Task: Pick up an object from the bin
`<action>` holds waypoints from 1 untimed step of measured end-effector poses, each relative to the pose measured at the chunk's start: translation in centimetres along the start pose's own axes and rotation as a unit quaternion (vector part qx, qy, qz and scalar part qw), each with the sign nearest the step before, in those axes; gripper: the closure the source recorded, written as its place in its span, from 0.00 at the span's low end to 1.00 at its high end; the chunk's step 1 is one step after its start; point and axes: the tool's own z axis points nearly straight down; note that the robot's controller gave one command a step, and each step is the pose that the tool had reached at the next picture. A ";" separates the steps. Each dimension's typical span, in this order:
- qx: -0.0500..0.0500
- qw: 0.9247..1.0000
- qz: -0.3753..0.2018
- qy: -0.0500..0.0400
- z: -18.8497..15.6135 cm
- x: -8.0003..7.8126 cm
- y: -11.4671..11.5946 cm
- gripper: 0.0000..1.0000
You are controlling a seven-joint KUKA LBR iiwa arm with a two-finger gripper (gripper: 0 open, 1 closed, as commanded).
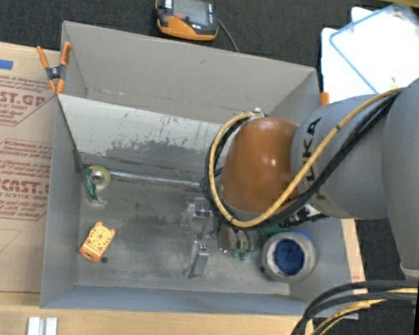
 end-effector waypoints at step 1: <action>0.000 1.000 0.000 -0.004 -0.4 -0.2 0.0 0.00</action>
Offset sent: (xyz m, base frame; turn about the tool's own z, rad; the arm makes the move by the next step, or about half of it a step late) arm 0.0287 0.1202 -0.0609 -0.3083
